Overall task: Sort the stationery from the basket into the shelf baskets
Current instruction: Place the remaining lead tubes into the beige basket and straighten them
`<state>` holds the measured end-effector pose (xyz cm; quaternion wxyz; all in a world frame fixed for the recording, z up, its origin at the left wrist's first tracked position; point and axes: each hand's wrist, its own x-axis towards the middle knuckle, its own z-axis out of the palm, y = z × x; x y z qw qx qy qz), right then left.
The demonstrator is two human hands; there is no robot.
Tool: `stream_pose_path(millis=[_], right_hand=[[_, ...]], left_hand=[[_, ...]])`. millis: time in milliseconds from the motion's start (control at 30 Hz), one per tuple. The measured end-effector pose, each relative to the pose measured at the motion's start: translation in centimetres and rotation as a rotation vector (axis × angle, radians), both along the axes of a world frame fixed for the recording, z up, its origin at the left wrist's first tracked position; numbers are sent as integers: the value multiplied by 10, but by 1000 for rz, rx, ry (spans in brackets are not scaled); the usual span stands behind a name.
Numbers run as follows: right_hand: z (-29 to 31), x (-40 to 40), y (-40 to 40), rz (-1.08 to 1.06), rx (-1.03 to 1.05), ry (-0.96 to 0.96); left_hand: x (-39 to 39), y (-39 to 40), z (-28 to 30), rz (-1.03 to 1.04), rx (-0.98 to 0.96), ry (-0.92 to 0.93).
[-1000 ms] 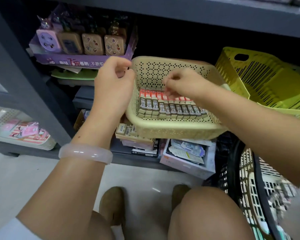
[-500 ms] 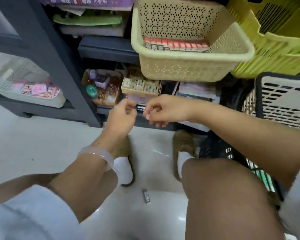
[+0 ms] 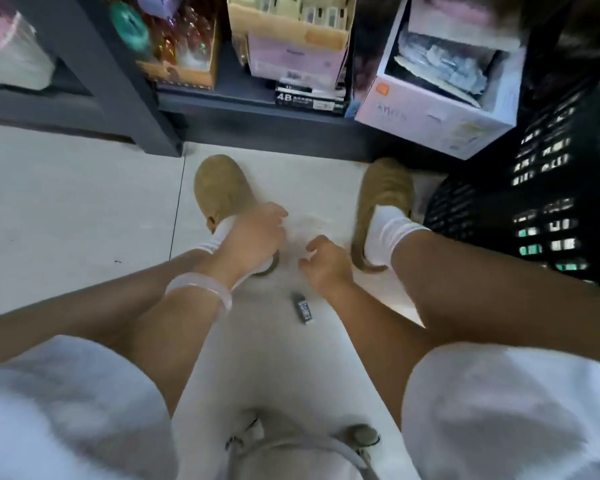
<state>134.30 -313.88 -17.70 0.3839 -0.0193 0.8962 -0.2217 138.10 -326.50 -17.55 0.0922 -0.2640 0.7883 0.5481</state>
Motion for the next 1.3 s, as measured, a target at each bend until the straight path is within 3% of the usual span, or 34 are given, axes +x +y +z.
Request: stream_pose_path(millis=[267, 367, 633, 900, 967, 1133, 1300], right_hand=[[-72, 68, 20, 91, 237, -36], [-87, 72, 21, 80, 298, -17], [-65, 54, 18, -3, 125, 37], [67, -35, -44, -184, -311, 304], [113, -53, -51, -97, -412, 370], [246, -87, -44, 355, -583, 420], [331, -99, -34, 488, -752, 353]], left_hand=[[8, 22, -34, -213, 2, -31], [8, 18, -39, -199, -9, -28], [0, 8, -12, -107, -14, -12], [0, -31, 102, -62, -123, 120], [-2, -44, 139, -92, -208, 172], [-10, -72, 230, -67, -328, 376], [-31, -90, 284, 51, -301, 563]])
